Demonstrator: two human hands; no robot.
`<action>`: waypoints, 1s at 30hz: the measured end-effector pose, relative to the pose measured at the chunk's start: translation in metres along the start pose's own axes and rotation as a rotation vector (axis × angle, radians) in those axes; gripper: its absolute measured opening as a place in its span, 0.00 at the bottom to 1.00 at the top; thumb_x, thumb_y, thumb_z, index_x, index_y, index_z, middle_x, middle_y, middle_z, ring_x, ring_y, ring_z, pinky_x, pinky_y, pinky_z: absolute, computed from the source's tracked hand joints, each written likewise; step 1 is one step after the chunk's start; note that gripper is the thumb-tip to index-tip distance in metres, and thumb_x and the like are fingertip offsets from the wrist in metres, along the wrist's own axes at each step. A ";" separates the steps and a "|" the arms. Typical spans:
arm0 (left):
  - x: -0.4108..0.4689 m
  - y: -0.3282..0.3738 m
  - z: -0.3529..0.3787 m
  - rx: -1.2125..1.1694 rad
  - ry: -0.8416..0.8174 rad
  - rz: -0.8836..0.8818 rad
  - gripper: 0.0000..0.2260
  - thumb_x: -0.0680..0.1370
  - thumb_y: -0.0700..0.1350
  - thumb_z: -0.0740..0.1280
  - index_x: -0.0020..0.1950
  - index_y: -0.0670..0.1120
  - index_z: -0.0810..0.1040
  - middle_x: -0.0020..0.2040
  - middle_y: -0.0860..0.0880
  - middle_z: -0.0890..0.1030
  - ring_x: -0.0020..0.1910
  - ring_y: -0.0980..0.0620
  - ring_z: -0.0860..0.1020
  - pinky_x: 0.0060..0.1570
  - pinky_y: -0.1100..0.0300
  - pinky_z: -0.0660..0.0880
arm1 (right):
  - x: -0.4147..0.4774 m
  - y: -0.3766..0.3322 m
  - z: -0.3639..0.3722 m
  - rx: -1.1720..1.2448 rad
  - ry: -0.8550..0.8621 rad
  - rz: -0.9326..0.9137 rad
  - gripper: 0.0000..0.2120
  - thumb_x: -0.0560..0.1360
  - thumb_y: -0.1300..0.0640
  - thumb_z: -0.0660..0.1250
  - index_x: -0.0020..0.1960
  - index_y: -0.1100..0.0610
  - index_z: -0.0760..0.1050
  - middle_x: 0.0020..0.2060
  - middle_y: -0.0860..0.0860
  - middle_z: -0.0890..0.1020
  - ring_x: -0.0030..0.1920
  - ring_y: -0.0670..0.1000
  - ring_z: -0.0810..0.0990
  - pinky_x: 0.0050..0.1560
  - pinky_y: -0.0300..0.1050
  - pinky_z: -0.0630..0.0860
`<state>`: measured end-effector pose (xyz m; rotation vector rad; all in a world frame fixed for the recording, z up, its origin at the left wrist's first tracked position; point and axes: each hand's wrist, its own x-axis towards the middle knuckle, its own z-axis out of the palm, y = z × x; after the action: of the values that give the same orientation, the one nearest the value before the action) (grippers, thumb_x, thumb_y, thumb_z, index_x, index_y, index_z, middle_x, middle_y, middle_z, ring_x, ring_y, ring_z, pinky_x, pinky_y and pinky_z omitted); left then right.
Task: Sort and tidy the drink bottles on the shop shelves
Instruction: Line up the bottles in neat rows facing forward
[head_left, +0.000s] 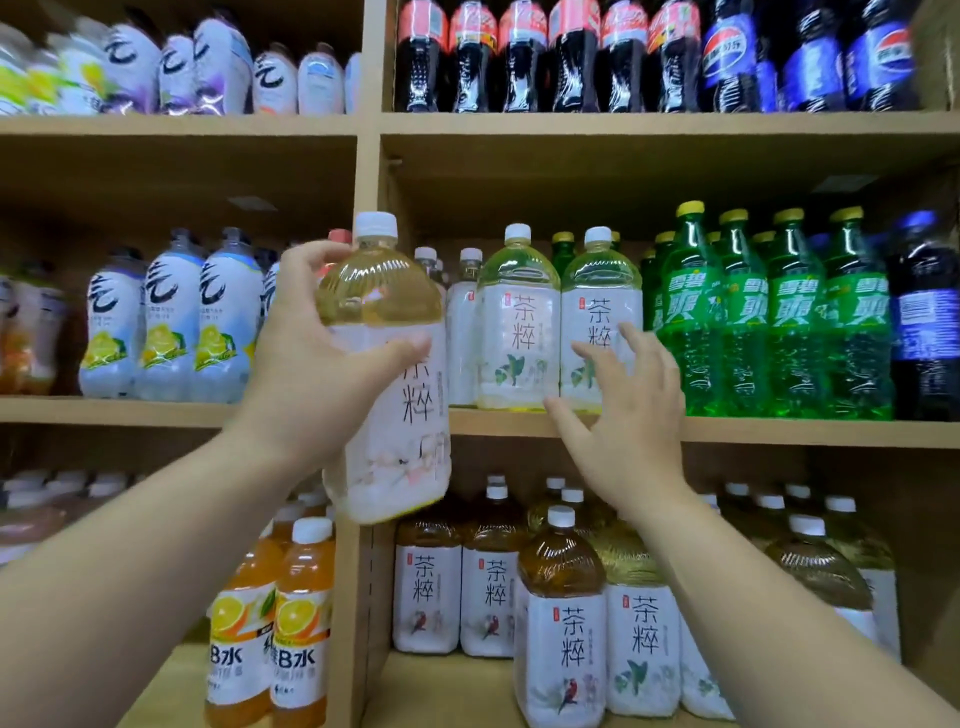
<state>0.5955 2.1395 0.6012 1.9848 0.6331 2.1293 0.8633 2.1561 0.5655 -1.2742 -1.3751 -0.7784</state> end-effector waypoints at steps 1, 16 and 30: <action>-0.019 -0.004 -0.005 -0.028 -0.023 -0.035 0.33 0.67 0.47 0.83 0.64 0.64 0.68 0.59 0.55 0.79 0.56 0.54 0.83 0.53 0.46 0.82 | -0.018 0.001 0.000 0.051 0.062 -0.029 0.23 0.76 0.41 0.69 0.69 0.47 0.73 0.75 0.54 0.66 0.76 0.59 0.60 0.74 0.60 0.62; -0.174 -0.108 -0.021 -0.085 -0.096 -0.540 0.32 0.66 0.40 0.81 0.63 0.62 0.71 0.57 0.50 0.82 0.50 0.49 0.85 0.44 0.47 0.84 | -0.182 0.028 0.044 0.035 -0.504 0.488 0.56 0.72 0.46 0.78 0.83 0.44 0.39 0.75 0.51 0.63 0.75 0.54 0.64 0.71 0.51 0.68; -0.185 -0.149 -0.040 -0.116 -0.221 -0.519 0.36 0.60 0.49 0.81 0.63 0.65 0.71 0.60 0.53 0.80 0.56 0.51 0.83 0.53 0.45 0.82 | -0.197 -0.003 0.108 0.223 -0.518 0.552 0.43 0.72 0.52 0.79 0.77 0.41 0.55 0.67 0.45 0.75 0.67 0.48 0.74 0.59 0.44 0.73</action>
<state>0.5512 2.1919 0.3706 1.7220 0.8496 1.5816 0.8076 2.2035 0.3527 -1.6339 -1.3527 0.0928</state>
